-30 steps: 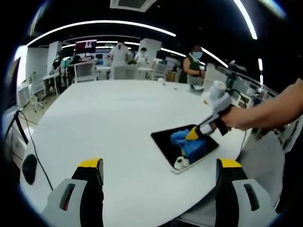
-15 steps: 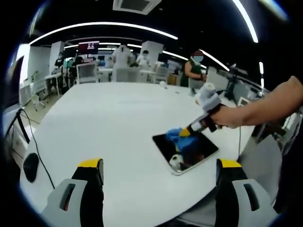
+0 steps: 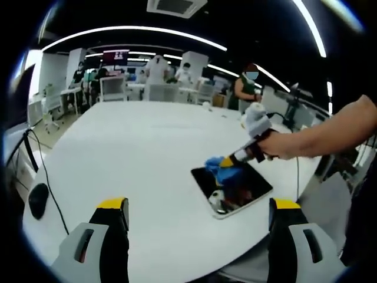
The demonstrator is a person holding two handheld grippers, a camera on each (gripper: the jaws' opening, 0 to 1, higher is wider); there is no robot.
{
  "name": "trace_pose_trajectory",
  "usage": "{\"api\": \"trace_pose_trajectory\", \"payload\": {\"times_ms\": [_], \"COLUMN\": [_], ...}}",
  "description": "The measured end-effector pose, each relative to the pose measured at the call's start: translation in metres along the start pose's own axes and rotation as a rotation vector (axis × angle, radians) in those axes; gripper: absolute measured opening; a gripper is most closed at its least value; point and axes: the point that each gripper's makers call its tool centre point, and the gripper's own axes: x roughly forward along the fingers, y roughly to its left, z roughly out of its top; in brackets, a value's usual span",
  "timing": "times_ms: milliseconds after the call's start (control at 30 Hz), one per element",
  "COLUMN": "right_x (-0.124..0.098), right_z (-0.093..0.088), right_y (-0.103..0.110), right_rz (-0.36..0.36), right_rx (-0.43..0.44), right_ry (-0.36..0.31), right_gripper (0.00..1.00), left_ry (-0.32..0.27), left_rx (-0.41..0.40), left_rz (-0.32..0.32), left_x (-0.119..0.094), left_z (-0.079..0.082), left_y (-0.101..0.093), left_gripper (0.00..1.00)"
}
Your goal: Wipe the mirror surface with the cleaning cloth until all visible marks leave the cleaned area.
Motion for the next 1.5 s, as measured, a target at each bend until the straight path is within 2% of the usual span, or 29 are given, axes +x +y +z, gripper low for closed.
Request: {"api": "trace_pose_trajectory", "payload": {"times_ms": [267, 467, 800, 1067, 1500], "right_x": [0.0025, 0.004, 0.0041, 0.0041, 0.0015], "right_z": [0.0036, 0.0053, 0.0048, 0.0046, 0.0029], "right_y": [-0.0024, -0.0031, -0.0008, -0.002, -0.0056], "right_rz": [0.0, -0.009, -0.012, 0.002, 0.014], "right_rx": [0.026, 0.027, -0.047, -0.046, -0.044], "right_ry": [-0.023, -0.014, -0.003, -0.019, -0.003], "right_gripper": [0.0, 0.0, 0.0, 0.0, 0.0], "left_ry": [0.012, 0.009, -0.002, 0.014, 0.007], "left_rx": [0.002, 0.018, 0.014, 0.017, 0.022], "left_rz": [-0.003, -0.007, 0.001, -0.01, -0.006], "left_x": [0.0015, 0.0045, 0.0045, 0.0053, 0.0042], "left_z": [-0.0051, -0.0014, 0.0022, -0.0029, 0.0003], "left_y": [-0.0042, -0.0057, 0.0006, -0.0045, -0.0039], "left_gripper": [0.99, 0.99, 0.99, 0.99, 0.99]}}
